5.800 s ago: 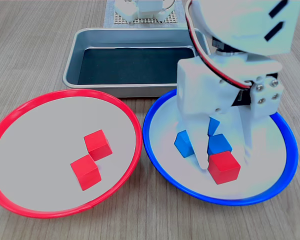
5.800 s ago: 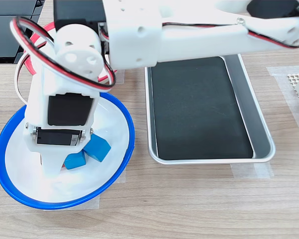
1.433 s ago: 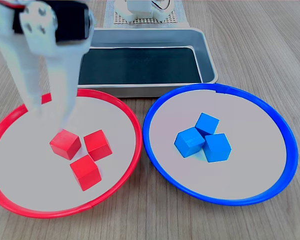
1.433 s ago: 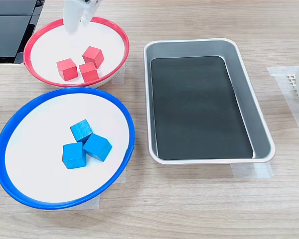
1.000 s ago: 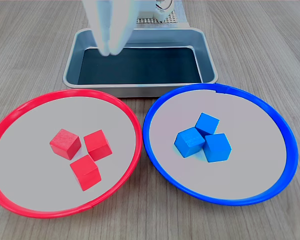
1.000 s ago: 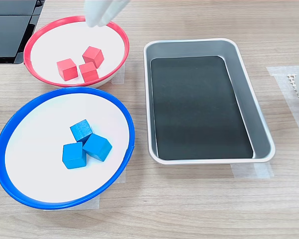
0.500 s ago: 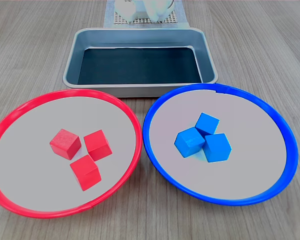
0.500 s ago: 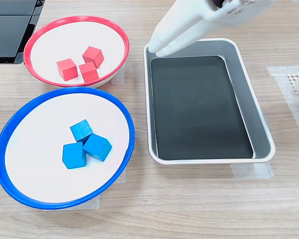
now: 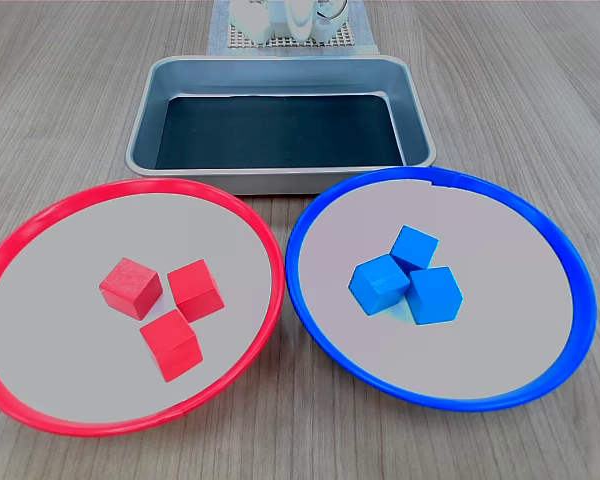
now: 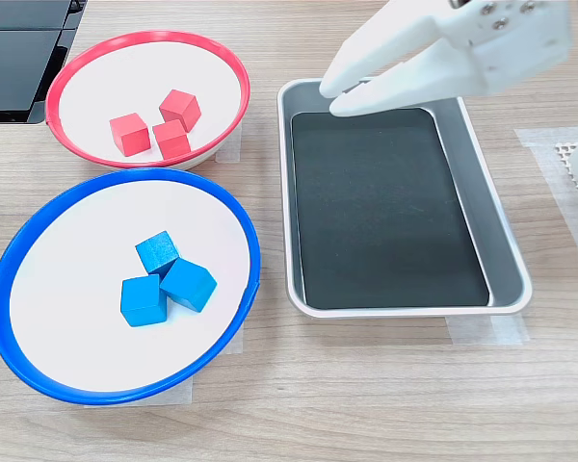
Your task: Relocate any misplaced blocks to their matching dishes.
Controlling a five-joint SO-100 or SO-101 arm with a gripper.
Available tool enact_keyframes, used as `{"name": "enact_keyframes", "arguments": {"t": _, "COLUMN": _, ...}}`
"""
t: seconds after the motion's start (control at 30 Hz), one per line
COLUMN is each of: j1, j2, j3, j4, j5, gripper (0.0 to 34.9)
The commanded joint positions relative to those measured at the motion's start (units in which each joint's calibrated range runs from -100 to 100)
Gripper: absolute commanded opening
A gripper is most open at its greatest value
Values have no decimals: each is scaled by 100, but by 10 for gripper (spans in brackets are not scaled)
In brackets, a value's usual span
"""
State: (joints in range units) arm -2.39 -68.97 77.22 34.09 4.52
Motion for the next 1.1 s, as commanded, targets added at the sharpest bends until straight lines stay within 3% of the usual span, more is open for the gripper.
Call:
{"name": "enact_keyframes", "arguments": {"t": 0.0, "j1": 102, "j2": -860, "j3": 493, "j4": 37, "j5": -225, "gripper": 4}}
{"name": "enact_keyframes", "arguments": {"t": 0.2, "j1": 121, "j2": -1969, "j3": 1313, "j4": 268, "j5": -435, "gripper": 4}}
{"name": "enact_keyframes", "arguments": {"t": 0.43, "j1": 74, "j2": -2890, "j3": 1704, "j4": 1242, "j5": -562, "gripper": 4}}
{"name": "enact_keyframes", "arguments": {"t": 0.63, "j1": 55, "j2": -2992, "j3": 1832, "j4": 1572, "j5": -625, "gripper": 4}}
{"name": "enact_keyframes", "arguments": {"t": 1.07, "j1": 121, "j2": -3001, "j3": 2214, "j4": 1588, "j5": -576, "gripper": 4}}
